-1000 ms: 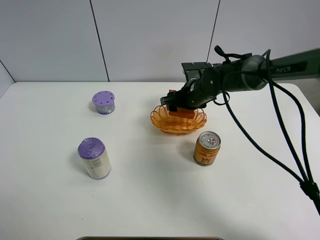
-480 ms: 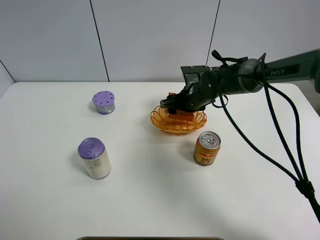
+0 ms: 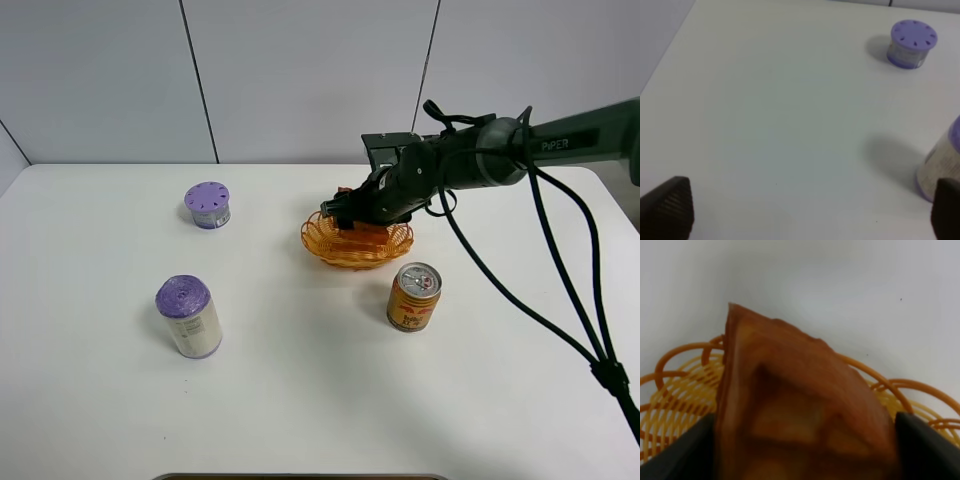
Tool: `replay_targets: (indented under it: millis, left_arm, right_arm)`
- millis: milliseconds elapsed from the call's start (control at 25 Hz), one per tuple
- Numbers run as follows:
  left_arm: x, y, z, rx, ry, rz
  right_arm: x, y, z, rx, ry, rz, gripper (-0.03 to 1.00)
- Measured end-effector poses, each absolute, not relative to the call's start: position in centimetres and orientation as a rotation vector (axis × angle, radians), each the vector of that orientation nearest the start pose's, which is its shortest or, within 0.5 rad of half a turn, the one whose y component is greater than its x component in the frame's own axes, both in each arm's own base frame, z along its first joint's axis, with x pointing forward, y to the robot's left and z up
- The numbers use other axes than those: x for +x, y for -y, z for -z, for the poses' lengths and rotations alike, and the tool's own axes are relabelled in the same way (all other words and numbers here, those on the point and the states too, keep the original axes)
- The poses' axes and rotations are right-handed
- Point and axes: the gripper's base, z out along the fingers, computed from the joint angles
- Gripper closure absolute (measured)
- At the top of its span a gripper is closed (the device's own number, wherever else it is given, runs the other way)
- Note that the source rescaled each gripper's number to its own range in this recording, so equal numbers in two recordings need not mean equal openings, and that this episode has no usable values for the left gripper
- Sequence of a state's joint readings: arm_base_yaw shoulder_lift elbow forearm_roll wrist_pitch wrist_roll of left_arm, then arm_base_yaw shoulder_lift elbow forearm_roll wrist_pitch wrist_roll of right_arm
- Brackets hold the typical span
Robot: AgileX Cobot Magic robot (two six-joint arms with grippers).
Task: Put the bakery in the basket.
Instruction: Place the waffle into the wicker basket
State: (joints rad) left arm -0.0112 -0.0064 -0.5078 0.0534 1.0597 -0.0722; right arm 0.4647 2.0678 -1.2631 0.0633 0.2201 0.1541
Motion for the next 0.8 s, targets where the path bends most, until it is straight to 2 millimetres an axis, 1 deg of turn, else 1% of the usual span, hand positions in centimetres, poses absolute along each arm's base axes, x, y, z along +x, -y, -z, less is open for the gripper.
replay_targets:
  millis: [40, 160, 400, 480, 520, 600, 800]
  left_arm:
    - [-0.68, -0.43, -27.96, -0.065, -2.027, -0.011]
    - [-0.68, -0.43, -27.96, -0.065, -2.027, -0.011]
    - [-0.68, -0.43, -27.96, -0.065, -2.027, -0.011]
    - [-0.68, -0.43, -27.96, -0.065, -2.027, -0.011]
    - [-0.68, -0.43, -27.96, -0.065, -2.027, -0.011]
    - [-0.68, -0.43, -27.96, -0.065, -2.027, -0.011]
    - [-0.68, -0.43, -27.96, -0.065, -2.027, -0.011]
  right_arm:
    - [37.98, -19.18, -13.09, -0.321, -2.517, -0.292, 0.92]
    - [37.96, -19.17, -13.07, -0.321, -2.52, -0.292, 0.75]
    - [37.96, -19.17, -13.07, -0.321, -2.52, -0.292, 0.26]
    - [37.94, -19.16, -13.06, -0.322, -2.522, -0.291, 0.15]
    - [37.93, -19.16, -13.06, -0.323, -2.523, -0.29, 0.11]
    - [37.9, -19.15, -13.03, -0.324, -2.529, -0.289, 0.07]
    - [37.84, -19.13, -12.99, -0.325, -2.536, -0.287, 0.05]
